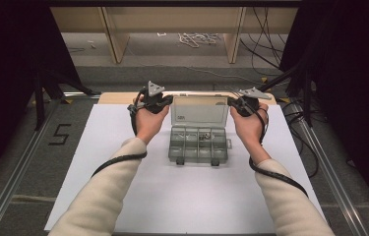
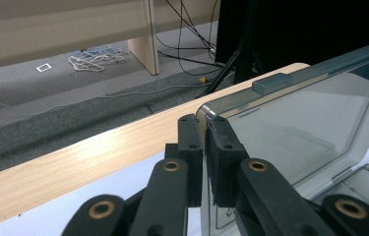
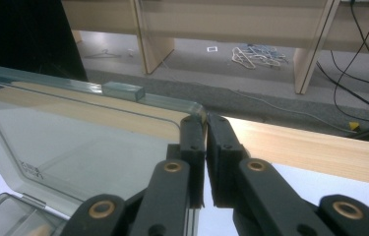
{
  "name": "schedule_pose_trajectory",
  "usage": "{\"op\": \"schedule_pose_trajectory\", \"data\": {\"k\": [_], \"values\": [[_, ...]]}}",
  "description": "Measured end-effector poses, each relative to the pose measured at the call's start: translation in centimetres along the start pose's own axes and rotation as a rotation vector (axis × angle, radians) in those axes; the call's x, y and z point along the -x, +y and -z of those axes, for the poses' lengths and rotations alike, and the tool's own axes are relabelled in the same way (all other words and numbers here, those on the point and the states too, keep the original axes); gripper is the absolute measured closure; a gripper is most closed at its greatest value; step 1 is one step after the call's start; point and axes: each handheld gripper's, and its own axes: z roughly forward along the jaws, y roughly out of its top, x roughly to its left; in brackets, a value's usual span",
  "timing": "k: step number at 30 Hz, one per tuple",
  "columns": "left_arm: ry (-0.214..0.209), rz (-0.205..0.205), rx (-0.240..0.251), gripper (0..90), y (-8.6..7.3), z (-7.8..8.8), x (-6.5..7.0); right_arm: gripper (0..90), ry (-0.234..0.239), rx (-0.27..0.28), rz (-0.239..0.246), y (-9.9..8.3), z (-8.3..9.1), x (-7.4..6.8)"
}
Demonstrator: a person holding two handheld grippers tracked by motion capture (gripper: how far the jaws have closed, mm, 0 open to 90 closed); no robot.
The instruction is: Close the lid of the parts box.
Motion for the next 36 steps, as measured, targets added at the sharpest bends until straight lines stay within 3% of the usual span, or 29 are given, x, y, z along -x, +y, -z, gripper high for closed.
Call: {"op": "schedule_pose_trajectory", "data": {"k": [5, 26, 36], "values": [[0.011, -0.018, 0.034, 85.0, -0.7, 0.7, 0.6, 87.0, 0.003, 0.014, 0.02, -0.3, 0.6, -0.2], [0.015, -0.084, 0.062, 84.7, -2.2, 2.7, 1.8, 87.2, -0.007, 0.028, 0.06, -1.5, 2.7, -1.1], [0.013, -0.109, 0.067, 84.5, -2.8, 3.5, 2.1, 87.2, 0.012, 0.027, 0.06, -2.0, 3.4, -1.3]]}}
